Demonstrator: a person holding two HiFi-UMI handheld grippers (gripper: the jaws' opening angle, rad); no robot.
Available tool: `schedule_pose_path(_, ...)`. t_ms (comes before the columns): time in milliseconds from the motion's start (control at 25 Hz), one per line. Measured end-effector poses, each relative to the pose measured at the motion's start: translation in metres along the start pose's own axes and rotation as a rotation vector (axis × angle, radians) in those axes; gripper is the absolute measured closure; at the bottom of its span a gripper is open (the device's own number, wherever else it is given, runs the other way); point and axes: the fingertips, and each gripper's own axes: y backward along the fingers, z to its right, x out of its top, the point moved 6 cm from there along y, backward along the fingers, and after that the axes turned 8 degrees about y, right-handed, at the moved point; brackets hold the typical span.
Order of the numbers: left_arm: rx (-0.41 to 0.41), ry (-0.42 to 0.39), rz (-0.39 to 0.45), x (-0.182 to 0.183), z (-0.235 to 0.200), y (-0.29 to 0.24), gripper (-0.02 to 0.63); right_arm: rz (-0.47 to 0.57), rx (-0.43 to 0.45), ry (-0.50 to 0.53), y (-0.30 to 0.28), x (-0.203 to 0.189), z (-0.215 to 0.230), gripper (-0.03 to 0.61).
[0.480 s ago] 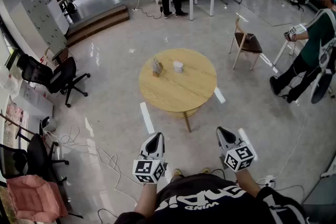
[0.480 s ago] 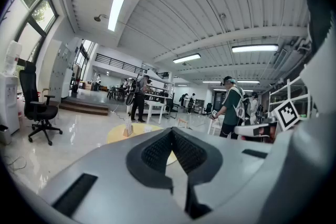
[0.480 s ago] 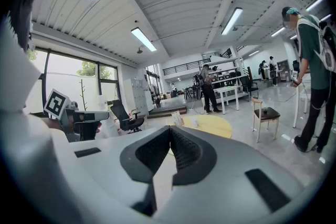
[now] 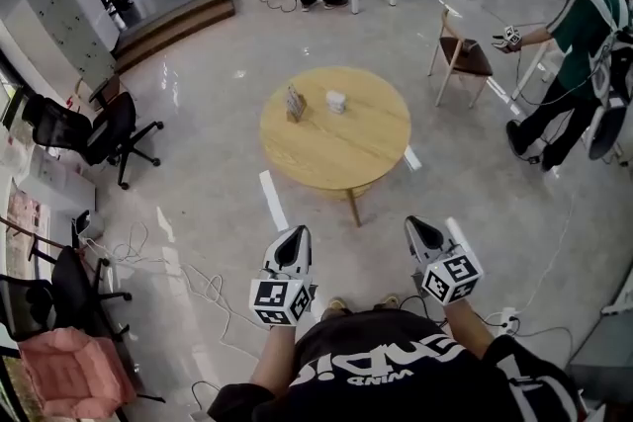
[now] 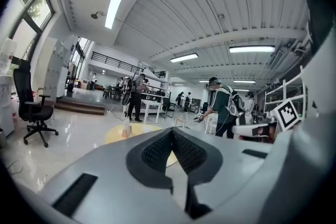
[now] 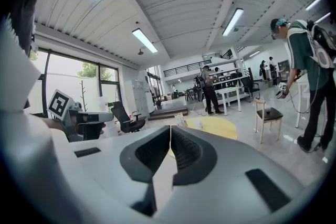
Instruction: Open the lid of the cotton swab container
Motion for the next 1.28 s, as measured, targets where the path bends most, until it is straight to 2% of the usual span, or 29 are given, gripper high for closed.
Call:
schedule_pose_path(160,-0.031,-0.015,-0.007,0.0,-0.016,-0.007,0.603,0.017,-0.013,0.006,-0.013,-0.002,-0.011,0.575)
schedule_pose_path(360,-0.089,-0.047,-0.028,0.003,-0.036,-0.009,0.603,0.038,-0.073,0.001,-0.02,-0.007,-0.029,0.575)
schedule_pose_path(640,-0.101,-0.039,-0.034,0.006,-0.06,-0.021,0.603,0.033,-0.084,-0.009,-0.04,-0.009,-0.032,0.575)
schedule_pose_path(920,-0.106,-0.046,-0.031,0.011,-0.078,-0.058,0.603,0.046,-0.108,0.003,-0.078,-0.002,-0.004,0.575)
schedule_pose_path(1280,-0.094,-0.044,-0.029,0.023,-0.092,-0.126,0.603,0.034,-0.085,0.018,-0.133,0.005,0.055,0.575)
